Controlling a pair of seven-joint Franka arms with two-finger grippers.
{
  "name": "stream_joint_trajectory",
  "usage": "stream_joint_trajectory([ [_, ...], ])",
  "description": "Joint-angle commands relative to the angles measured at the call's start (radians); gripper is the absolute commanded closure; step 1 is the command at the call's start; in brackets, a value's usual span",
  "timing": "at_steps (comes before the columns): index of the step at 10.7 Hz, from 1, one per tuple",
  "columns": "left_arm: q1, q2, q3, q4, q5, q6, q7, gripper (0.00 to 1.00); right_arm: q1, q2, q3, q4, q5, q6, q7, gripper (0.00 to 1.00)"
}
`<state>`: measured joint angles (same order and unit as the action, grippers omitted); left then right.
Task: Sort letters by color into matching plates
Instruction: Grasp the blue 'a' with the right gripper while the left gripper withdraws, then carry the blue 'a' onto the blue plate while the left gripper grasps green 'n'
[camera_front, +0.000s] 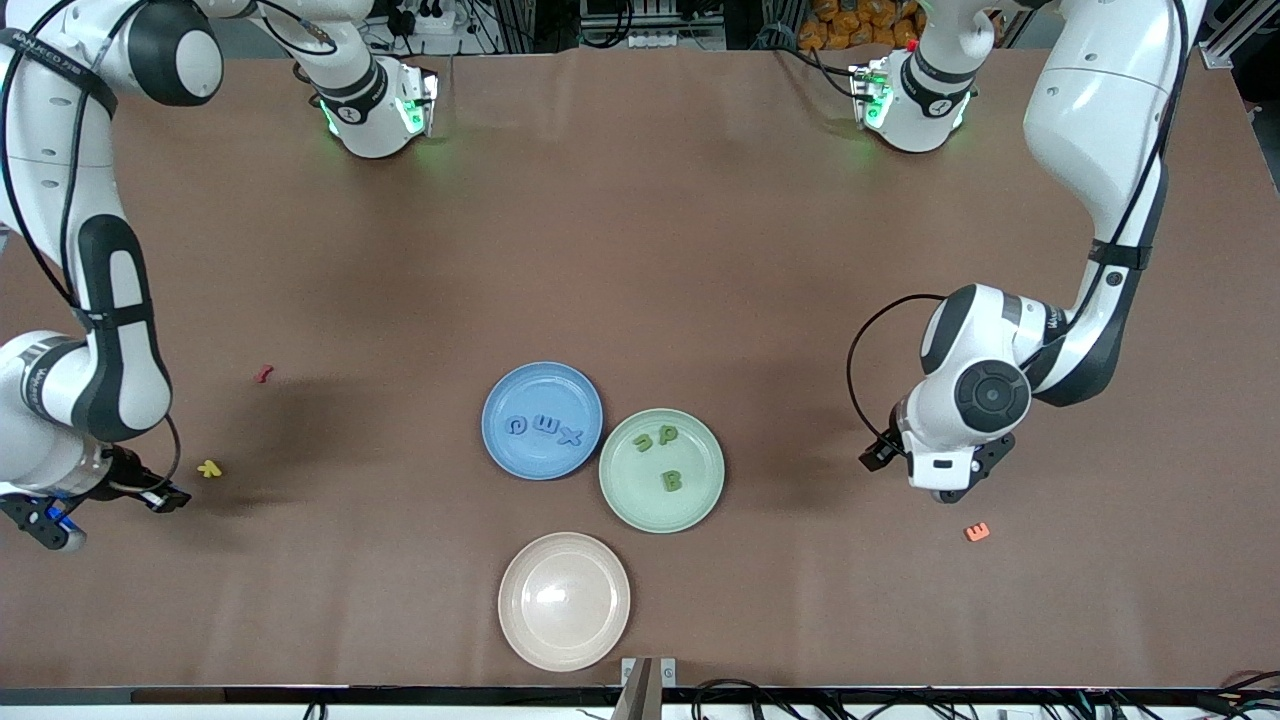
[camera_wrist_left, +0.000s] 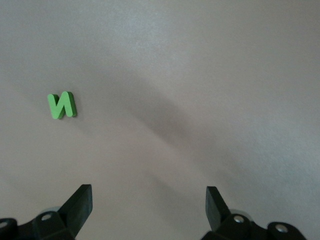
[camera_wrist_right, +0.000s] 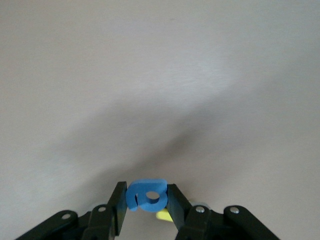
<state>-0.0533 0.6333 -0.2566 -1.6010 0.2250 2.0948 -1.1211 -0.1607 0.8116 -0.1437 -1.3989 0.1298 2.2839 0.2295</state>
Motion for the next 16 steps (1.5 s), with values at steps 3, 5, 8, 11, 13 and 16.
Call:
stream_joint_trajectory([
  [3,0.133,-0.264,-0.007,-0.511,0.017,0.383,-0.101,0.0,0.105,-0.028,0.015,-0.009,-0.024,-0.008,-0.012,0.77],
  [5,0.179,-0.235,-0.006,-0.505,0.028,0.398,-0.089,0.0,0.163,-0.029,0.023,-0.009,-0.019,-0.004,-0.012,0.77],
  [8,0.239,-0.167,-0.006,-0.443,0.028,0.415,-0.094,0.0,0.246,-0.035,0.058,0.001,0.013,-0.004,0.048,0.77],
  [11,0.262,-0.087,0.0,-0.367,0.028,0.415,-0.098,0.0,0.346,-0.049,0.079,0.008,0.013,-0.006,0.067,0.75],
  [13,0.262,-0.052,-0.001,-0.346,0.028,0.444,-0.098,0.0,0.406,-0.052,0.099,0.009,0.014,-0.006,0.068,0.74],
  [16,0.257,-0.024,0.0,-0.346,0.028,0.476,-0.1,0.0,0.452,-0.058,0.187,0.006,-0.007,-0.015,0.067,0.74],
])
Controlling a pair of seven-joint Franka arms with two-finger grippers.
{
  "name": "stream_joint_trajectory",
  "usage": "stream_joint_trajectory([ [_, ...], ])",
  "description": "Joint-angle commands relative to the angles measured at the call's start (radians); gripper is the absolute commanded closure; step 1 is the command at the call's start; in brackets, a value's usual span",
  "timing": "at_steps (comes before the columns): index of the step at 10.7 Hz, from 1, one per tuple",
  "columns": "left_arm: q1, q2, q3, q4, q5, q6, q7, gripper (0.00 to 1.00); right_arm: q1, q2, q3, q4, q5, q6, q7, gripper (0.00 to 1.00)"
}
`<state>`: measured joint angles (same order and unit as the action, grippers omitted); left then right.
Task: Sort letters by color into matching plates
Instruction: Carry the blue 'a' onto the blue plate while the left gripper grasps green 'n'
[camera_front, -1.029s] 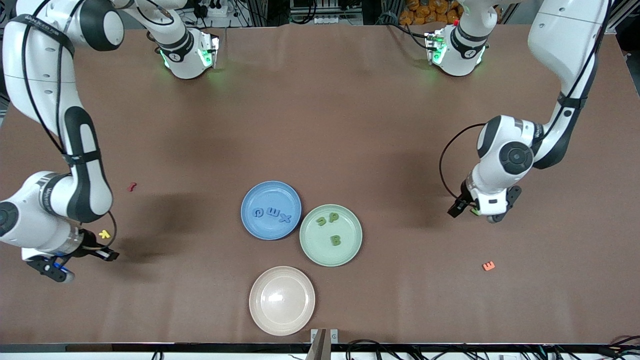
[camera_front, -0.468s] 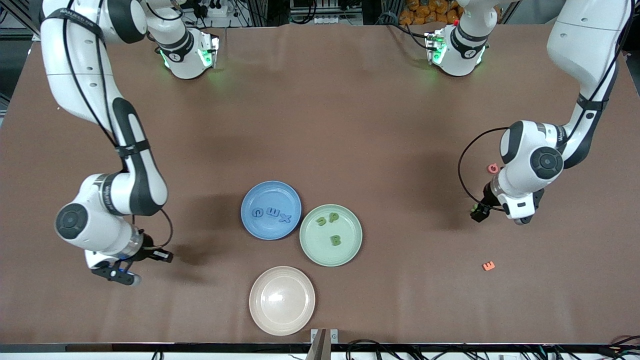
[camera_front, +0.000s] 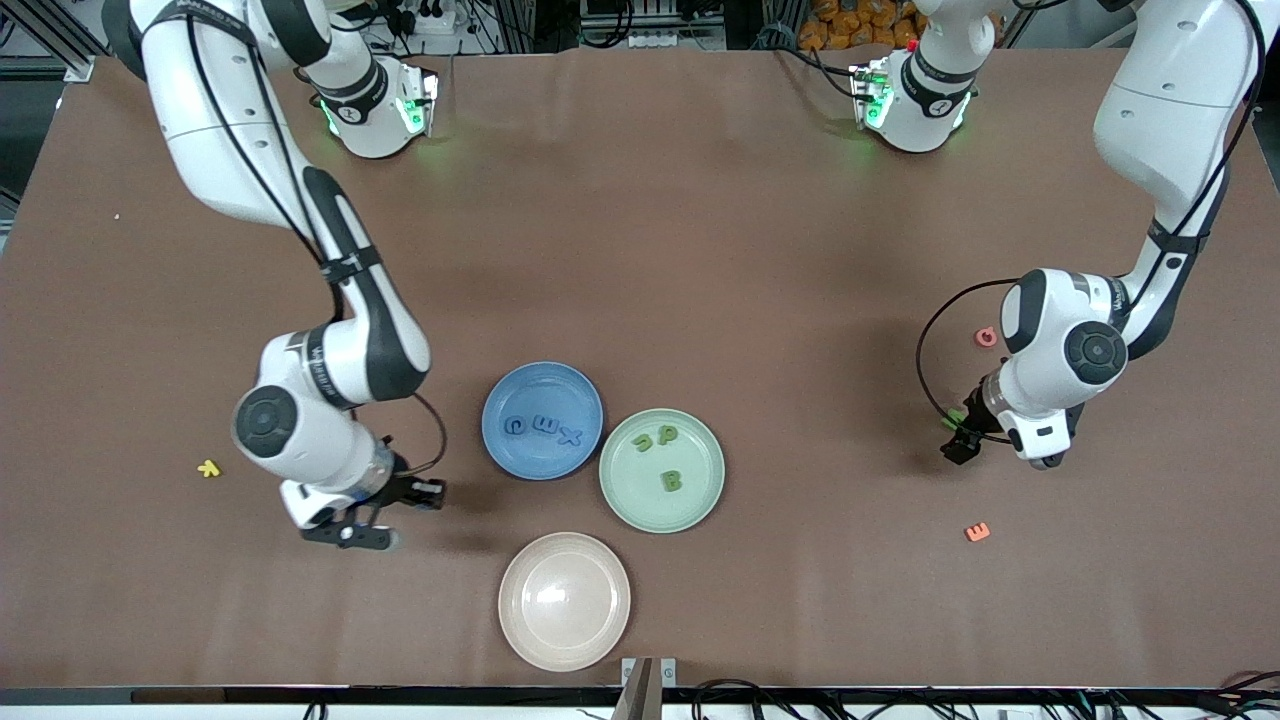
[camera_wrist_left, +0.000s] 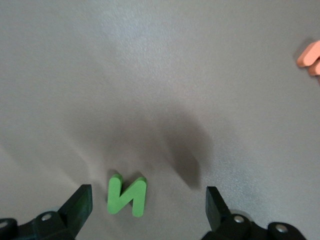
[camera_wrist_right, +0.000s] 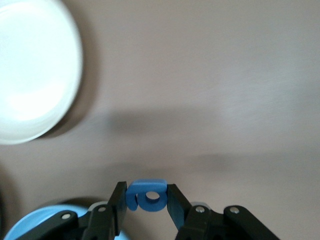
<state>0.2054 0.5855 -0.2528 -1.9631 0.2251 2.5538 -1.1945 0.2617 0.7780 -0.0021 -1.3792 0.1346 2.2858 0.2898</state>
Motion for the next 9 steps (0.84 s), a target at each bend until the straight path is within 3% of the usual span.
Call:
stream_joint_trajectory([
  [1,-0.001,0.025,-0.003,0.016,0.028,0.017,-0.027,0.0,0.042,-0.025,0.068,-0.021,-0.015,-0.019,0.006,0.74],
  [5,-0.004,0.031,-0.003,0.015,0.03,0.017,-0.027,0.0,0.088,-0.017,0.088,-0.047,-0.036,-0.019,0.005,0.7],
  [6,-0.008,0.034,-0.003,0.015,0.028,0.017,-0.03,0.2,0.102,-0.023,0.088,-0.072,-0.036,-0.019,0.002,0.7],
  [7,-0.008,0.034,-0.003,0.015,0.028,0.017,-0.052,0.99,0.112,-0.035,0.088,-0.102,-0.036,-0.017,-0.004,0.7],
  [9,-0.017,0.036,-0.002,0.016,0.028,0.022,-0.071,1.0,0.14,-0.051,0.088,-0.147,-0.036,-0.017,-0.008,0.7],
])
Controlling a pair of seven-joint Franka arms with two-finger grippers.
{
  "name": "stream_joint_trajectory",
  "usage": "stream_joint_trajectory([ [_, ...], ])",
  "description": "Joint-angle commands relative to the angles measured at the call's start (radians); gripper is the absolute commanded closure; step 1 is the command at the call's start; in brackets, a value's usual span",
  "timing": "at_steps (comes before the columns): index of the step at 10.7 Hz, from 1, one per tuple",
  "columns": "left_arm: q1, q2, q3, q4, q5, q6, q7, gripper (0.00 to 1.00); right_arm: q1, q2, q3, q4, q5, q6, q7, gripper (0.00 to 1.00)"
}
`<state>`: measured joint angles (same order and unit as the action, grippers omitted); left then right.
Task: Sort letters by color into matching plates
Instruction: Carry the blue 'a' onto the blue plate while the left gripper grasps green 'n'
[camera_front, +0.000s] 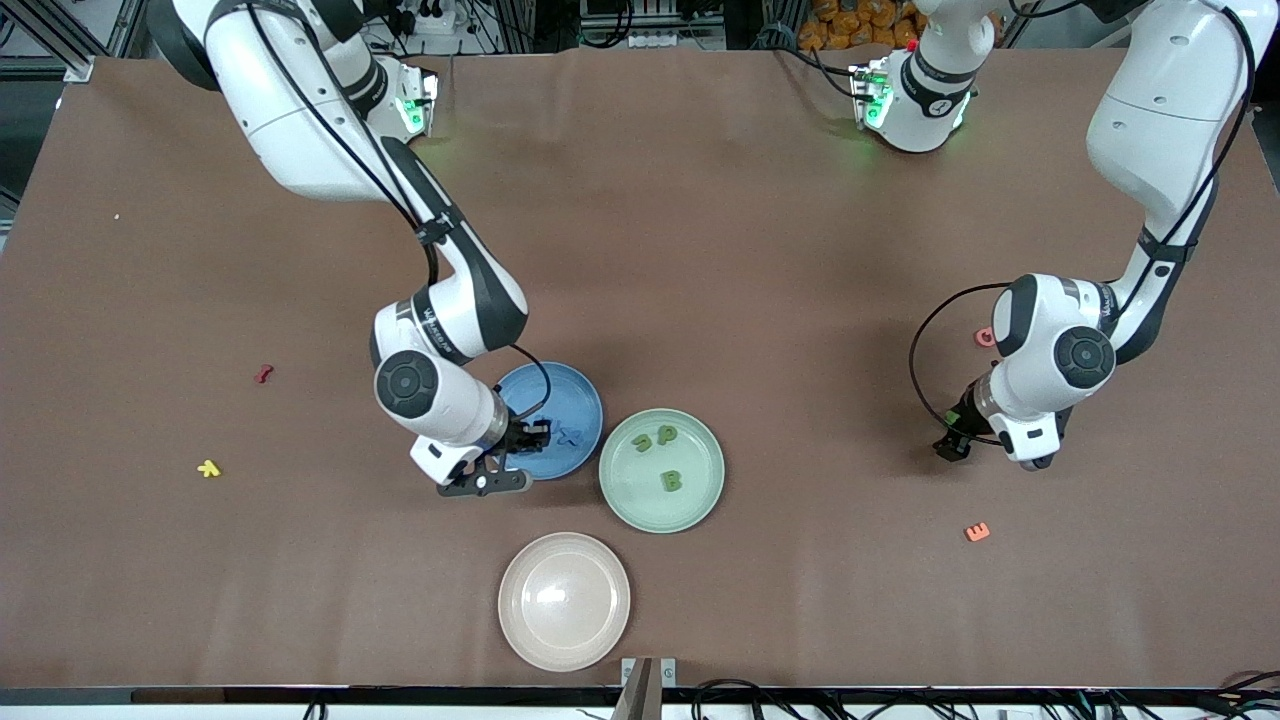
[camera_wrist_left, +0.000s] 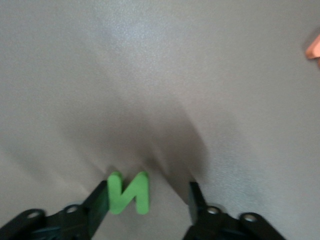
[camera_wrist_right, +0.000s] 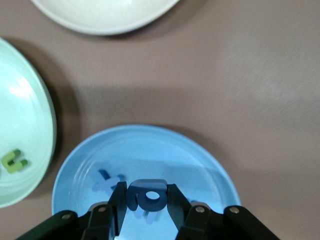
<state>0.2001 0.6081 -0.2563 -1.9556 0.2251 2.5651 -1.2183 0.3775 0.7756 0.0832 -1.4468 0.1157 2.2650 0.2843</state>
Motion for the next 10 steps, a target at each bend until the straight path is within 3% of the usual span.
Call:
stream_joint_trajectory([
  [1,-0.011,0.013,0.003,0.009,0.028,0.01,-0.047,1.0,0.041,-0.042,0.003,-0.079,-0.019,0.004,-0.001,0.7],
  [3,-0.011,0.01,0.002,0.011,0.028,0.01,-0.047,1.0,0.055,-0.039,0.003,-0.095,-0.024,0.004,0.0,0.64],
  [4,-0.016,0.009,0.002,0.014,0.03,0.01,-0.049,1.0,0.055,-0.039,0.003,-0.096,-0.027,0.004,0.0,0.28],
  [5,-0.043,0.007,0.0,0.027,0.03,0.012,-0.049,1.0,0.052,-0.044,0.001,-0.096,-0.027,0.004,0.0,0.0],
  [10,-0.224,0.012,-0.009,0.167,0.016,0.012,-0.257,1.0,0.029,-0.087,-0.031,-0.095,-0.045,-0.005,-0.051,0.0],
])
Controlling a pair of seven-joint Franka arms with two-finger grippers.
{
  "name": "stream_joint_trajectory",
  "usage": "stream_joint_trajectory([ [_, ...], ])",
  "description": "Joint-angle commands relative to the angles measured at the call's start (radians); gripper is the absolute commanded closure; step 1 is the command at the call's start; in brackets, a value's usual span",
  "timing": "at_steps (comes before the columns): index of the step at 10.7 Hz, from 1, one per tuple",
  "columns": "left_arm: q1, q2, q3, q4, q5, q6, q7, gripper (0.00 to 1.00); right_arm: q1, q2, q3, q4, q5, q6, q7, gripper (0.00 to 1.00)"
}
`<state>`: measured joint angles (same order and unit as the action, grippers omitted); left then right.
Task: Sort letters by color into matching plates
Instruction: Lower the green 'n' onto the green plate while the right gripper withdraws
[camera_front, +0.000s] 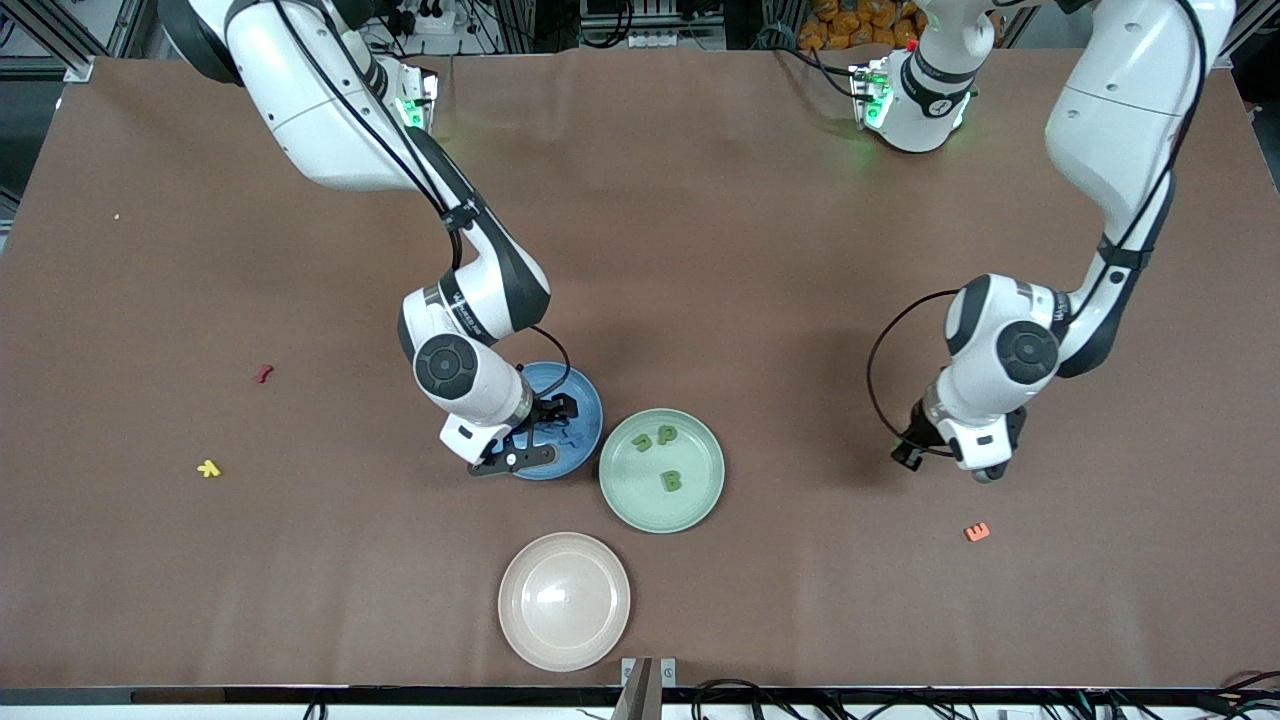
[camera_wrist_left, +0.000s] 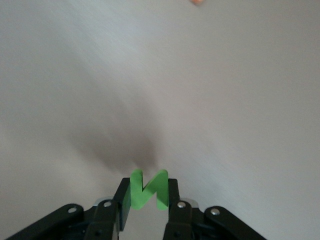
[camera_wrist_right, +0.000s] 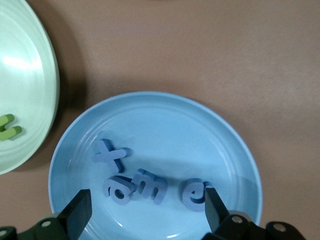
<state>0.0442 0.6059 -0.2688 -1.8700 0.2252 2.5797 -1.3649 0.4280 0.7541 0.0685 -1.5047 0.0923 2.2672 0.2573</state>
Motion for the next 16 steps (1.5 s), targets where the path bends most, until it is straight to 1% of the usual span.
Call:
stream_joint_trajectory([
  [1,-0.104,0.012,0.0,0.112,0.013,-0.003,-0.161,1.0,-0.043,-0.085,-0.022,-0.034,-0.022,-0.046,-0.047,0.0],
  [3,-0.188,0.04,-0.006,0.207,-0.027,-0.001,-0.253,1.0,-0.116,-0.125,-0.032,-0.035,-0.023,-0.096,-0.137,0.0],
  [5,-0.283,0.081,-0.004,0.288,-0.076,0.01,-0.282,1.0,-0.149,-0.13,-0.084,-0.035,-0.022,-0.103,-0.2,0.0],
  [7,-0.34,0.089,-0.004,0.296,-0.075,0.083,-0.331,1.0,-0.201,-0.13,-0.113,-0.028,-0.023,-0.103,-0.262,0.0],
  [9,-0.386,0.092,-0.003,0.298,-0.075,0.143,-0.335,1.0,-0.239,-0.131,-0.163,-0.025,-0.023,-0.101,-0.314,0.0],
  [11,-0.411,0.092,-0.003,0.298,-0.069,0.172,-0.338,1.0,-0.31,-0.148,-0.182,-0.019,-0.023,-0.1,-0.378,0.0],
  [13,-0.415,0.092,0.0,0.296,-0.058,0.172,-0.318,0.01,-0.362,-0.148,-0.205,-0.002,-0.023,-0.1,-0.441,0.0],
  [16,-0.409,0.084,0.003,0.296,-0.058,0.172,-0.319,0.0,-0.432,-0.173,-0.219,0.001,-0.022,-0.094,-0.498,0.0],
])
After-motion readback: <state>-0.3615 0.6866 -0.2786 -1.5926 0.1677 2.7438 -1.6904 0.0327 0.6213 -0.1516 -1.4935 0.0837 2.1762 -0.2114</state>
